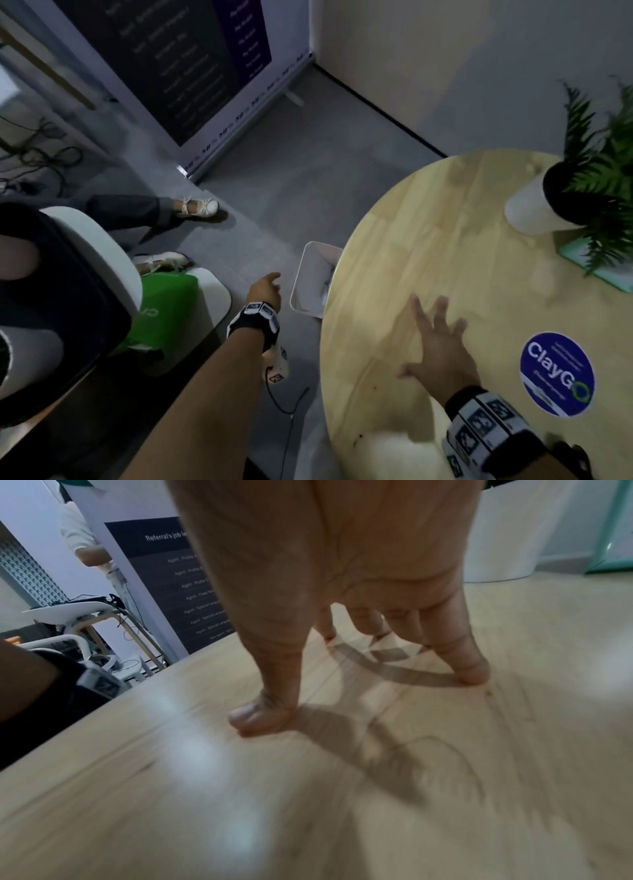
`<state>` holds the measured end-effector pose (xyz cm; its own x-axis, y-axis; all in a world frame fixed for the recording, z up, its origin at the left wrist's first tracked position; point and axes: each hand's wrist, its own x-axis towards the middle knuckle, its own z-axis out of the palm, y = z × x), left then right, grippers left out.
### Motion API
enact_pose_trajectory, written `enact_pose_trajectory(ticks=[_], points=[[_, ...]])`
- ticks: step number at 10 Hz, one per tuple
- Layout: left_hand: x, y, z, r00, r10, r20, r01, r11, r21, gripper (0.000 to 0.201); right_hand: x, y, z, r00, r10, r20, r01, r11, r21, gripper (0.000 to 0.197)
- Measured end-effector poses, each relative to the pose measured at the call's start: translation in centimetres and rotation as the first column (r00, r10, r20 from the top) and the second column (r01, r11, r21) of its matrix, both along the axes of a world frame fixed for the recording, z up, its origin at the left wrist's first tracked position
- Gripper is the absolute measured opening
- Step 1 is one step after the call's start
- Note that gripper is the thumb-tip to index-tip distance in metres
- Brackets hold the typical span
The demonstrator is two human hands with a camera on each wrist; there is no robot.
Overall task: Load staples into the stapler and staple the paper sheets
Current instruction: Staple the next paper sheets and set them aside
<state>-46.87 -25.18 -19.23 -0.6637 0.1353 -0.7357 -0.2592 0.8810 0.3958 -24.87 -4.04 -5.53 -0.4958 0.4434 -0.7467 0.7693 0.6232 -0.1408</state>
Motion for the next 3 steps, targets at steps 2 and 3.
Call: enact_pose_trajectory(ticks=[2,3], points=[[3.8,-4.2,2.6,0.975,-0.217,0.037,0.220,0.961,-0.167,0.037,1.9,0.4,0.7,0.997,0.011,-0.082,-0.015,0.999,-0.046,0.110],[7.8,-7.5,1.9,0.963,-0.263,0.060,0.270,0.932,-0.243,0.035,5.0,0.6,2.3,0.990,-0.027,-0.140,0.010,0.992,-0.123,0.087]])
